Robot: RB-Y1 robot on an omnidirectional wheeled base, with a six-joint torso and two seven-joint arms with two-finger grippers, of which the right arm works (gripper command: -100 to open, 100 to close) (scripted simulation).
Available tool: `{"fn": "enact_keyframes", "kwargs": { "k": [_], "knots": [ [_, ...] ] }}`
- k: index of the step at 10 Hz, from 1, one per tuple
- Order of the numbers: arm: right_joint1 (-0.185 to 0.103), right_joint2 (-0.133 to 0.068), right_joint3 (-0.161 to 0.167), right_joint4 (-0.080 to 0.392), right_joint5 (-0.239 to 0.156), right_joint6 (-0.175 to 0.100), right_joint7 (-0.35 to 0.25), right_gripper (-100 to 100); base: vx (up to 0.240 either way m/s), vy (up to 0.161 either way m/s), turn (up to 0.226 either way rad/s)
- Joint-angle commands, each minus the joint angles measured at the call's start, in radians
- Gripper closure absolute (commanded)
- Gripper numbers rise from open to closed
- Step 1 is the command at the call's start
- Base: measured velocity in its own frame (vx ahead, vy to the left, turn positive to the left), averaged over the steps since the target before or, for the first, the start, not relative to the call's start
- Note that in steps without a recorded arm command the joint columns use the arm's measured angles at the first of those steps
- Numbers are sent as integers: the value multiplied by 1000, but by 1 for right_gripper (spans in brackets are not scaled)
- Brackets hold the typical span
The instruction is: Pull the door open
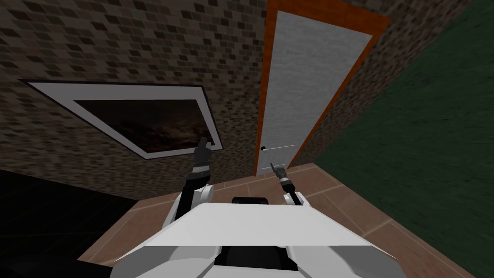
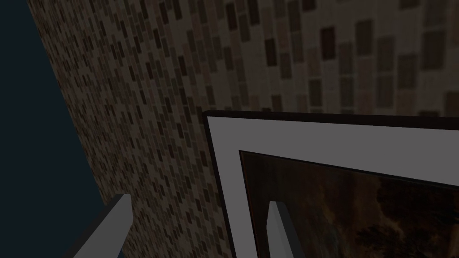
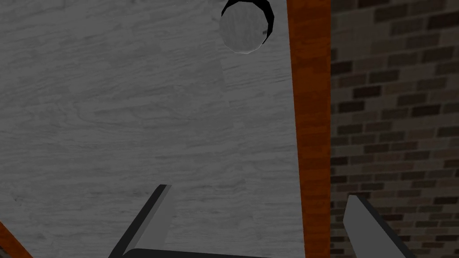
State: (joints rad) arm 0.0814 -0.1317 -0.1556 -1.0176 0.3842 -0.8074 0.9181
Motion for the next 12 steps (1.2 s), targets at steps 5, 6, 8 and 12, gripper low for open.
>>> {"fn": "enact_keyframes", "kwargs": {
  "k": [5,6,8,12],
  "knots": [
    [-49,-6,-11,138,46,-42,103,-100,99,-17,16],
    [-56,-7,-13,158,53,-49,118,-100,80,-11,13],
    [-69,-9,-16,194,65,-60,144,-100,74,-18,10],
    [-87,-10,-20,244,82,-74,181,-100,88,-14,10]
  ]
}}
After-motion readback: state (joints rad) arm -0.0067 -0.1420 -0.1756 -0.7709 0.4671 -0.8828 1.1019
